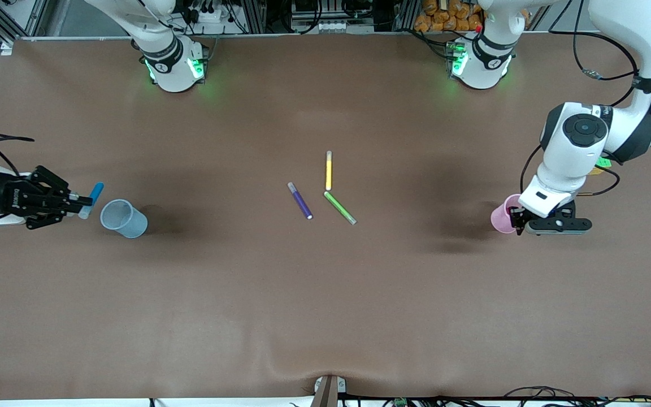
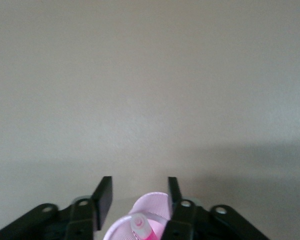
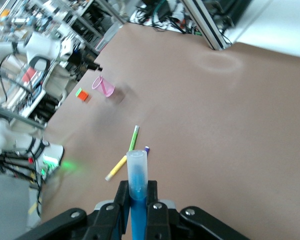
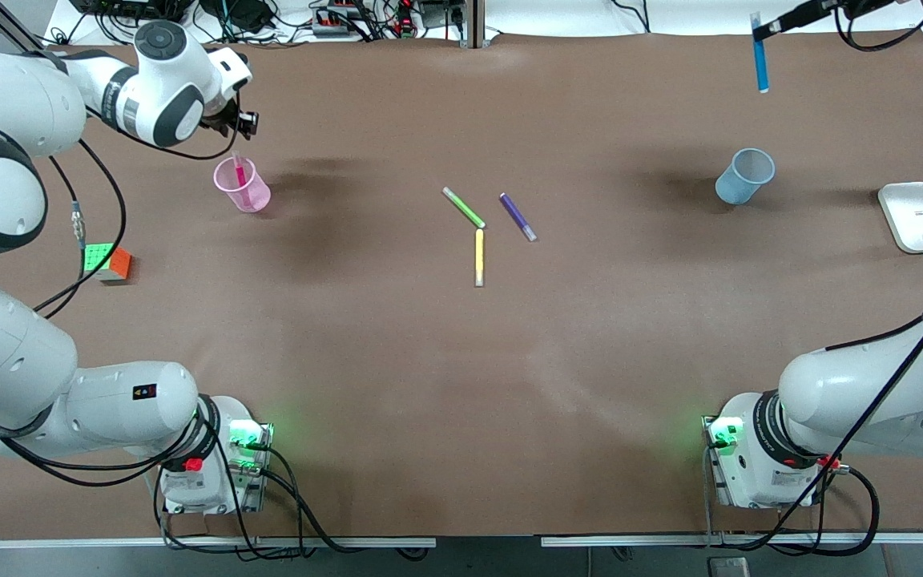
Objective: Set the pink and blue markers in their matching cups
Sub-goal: 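Drop the pink marker into the pink cup while the right gripper drops blue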
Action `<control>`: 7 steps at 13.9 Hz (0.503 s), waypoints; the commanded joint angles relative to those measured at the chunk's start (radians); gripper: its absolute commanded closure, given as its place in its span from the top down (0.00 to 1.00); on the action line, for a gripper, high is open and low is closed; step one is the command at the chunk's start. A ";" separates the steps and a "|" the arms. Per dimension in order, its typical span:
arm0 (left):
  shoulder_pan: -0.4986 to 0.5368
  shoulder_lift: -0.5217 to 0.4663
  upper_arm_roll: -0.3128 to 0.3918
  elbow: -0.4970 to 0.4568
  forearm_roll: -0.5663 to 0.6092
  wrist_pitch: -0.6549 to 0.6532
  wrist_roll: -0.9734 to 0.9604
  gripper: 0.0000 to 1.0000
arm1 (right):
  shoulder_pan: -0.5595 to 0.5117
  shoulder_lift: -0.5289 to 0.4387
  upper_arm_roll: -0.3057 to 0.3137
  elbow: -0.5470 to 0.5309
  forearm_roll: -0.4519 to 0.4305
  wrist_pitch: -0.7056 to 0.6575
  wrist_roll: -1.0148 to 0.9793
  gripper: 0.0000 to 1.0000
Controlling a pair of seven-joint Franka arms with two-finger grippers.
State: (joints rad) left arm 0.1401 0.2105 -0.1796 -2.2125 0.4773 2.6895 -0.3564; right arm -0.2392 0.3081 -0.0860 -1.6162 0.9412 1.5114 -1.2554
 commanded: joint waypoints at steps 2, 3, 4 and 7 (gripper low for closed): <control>0.001 -0.019 -0.012 0.115 0.015 -0.164 -0.023 1.00 | -0.048 0.034 0.015 -0.002 -0.045 -0.017 -0.243 0.00; 0.001 -0.020 -0.032 0.155 0.011 -0.210 -0.023 1.00 | -0.058 0.042 0.015 -0.004 -0.109 -0.017 -0.278 0.00; 0.004 -0.020 -0.050 0.195 -0.018 -0.255 -0.023 1.00 | -0.060 0.060 0.015 -0.004 -0.166 -0.016 -0.298 0.00; 0.001 -0.010 -0.106 0.370 -0.190 -0.519 0.006 1.00 | -0.080 0.120 0.015 -0.025 -0.225 -0.011 -0.334 0.00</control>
State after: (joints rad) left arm 0.1396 0.1953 -0.2493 -1.9477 0.3622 2.3216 -0.3608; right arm -0.2906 0.3918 -0.0866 -1.6358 0.7408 1.5048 -1.5517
